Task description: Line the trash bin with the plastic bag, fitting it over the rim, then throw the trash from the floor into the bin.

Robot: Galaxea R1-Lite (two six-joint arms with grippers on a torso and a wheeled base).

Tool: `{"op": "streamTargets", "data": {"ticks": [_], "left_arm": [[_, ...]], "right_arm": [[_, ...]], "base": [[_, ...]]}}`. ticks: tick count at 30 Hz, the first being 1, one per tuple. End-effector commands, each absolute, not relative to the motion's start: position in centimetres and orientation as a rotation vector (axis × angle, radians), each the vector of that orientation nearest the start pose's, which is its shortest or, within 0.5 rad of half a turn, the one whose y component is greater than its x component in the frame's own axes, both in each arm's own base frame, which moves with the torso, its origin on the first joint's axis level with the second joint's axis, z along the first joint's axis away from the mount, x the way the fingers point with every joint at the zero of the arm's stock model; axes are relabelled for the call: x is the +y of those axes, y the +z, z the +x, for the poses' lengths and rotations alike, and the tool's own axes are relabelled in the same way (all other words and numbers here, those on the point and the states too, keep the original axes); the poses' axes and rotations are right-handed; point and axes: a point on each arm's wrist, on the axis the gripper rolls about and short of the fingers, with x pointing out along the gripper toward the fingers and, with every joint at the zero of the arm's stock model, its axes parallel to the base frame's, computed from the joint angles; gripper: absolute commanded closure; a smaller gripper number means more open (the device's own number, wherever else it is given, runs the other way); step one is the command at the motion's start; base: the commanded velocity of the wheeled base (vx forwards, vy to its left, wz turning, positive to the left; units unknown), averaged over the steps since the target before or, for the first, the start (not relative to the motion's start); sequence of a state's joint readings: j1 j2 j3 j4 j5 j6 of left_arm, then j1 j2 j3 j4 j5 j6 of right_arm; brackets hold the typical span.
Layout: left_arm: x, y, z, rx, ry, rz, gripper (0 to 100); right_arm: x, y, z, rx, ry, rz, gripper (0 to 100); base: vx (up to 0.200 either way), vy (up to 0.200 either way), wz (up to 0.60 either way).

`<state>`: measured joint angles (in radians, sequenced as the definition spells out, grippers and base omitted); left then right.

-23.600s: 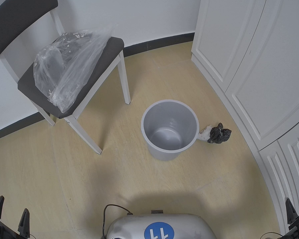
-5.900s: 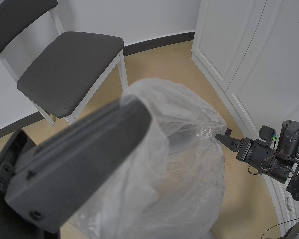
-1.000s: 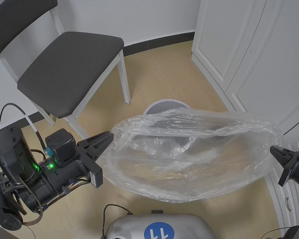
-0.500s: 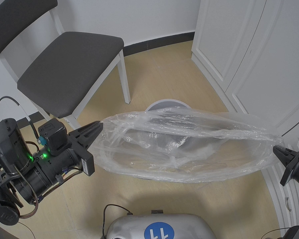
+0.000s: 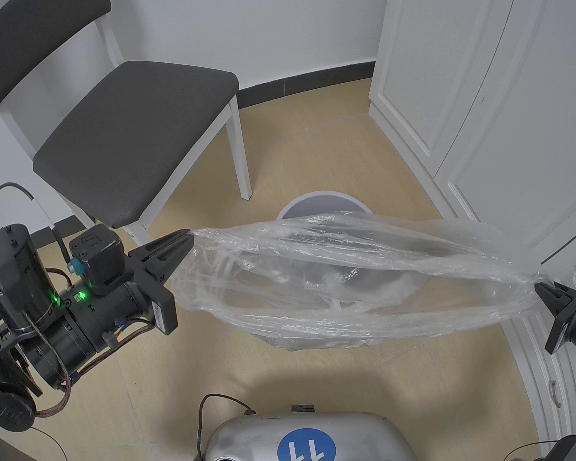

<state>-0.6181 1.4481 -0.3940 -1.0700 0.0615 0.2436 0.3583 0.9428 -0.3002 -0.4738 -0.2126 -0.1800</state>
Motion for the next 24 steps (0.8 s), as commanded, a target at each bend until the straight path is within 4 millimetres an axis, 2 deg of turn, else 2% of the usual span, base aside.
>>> {"op": "streamTargets", "data": {"ticks": [1,16,21,24], "left_arm": [[-12.4,18.6,17.8,-0.086,-0.546,0.231,100],[-12.1,18.6,18.0,-0.085,-0.533,0.231,100],[-12.4,18.6,17.8,-0.091,-0.571,0.23,100],[-13.4,18.8,17.5,-0.1,-0.615,0.22,100]], "right_arm": [[3.2,18.1,10.5,0.152,0.14,-0.229,100],[2.9,18.0,10.4,0.151,0.118,-0.242,100],[3.1,18.3,10.5,0.143,0.142,-0.239,100],[3.2,18.5,10.5,0.133,0.175,-0.235,100]], "base": [[0.0,0.0,0.0],[0.0,0.0,0.0],[0.0,0.0,0.0],[0.0,0.0,0.0]]}}
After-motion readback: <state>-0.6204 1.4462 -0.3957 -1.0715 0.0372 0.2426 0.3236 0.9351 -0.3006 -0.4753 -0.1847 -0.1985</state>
